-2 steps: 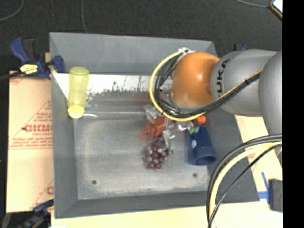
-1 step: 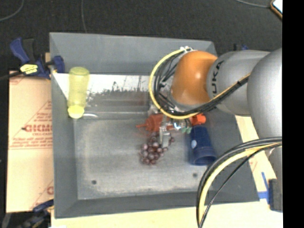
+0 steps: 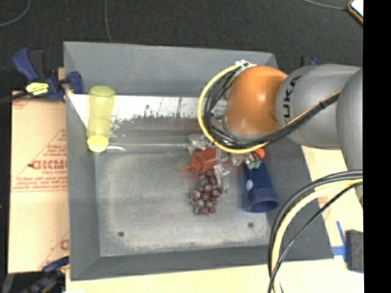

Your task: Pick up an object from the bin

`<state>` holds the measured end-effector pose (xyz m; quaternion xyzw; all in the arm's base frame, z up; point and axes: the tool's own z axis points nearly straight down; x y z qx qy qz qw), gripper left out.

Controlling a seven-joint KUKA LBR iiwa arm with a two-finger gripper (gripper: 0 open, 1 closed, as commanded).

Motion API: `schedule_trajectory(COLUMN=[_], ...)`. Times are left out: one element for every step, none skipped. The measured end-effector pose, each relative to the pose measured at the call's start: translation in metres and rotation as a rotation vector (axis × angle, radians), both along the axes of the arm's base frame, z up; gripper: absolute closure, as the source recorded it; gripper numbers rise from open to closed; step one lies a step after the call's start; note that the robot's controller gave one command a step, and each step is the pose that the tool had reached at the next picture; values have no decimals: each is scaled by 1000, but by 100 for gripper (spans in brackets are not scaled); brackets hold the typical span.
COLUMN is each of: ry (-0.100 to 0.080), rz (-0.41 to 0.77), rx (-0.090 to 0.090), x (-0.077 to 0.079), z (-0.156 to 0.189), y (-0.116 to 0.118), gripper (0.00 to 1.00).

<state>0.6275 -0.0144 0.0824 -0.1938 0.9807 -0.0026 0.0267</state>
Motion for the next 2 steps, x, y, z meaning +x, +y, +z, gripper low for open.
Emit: schedule_trajectory(ry=[-1, -11], rz=[-99, -141], rx=[6, 9], x=[9, 0], z=[-3, -7], y=[-2, 11], gripper=[0, 0])
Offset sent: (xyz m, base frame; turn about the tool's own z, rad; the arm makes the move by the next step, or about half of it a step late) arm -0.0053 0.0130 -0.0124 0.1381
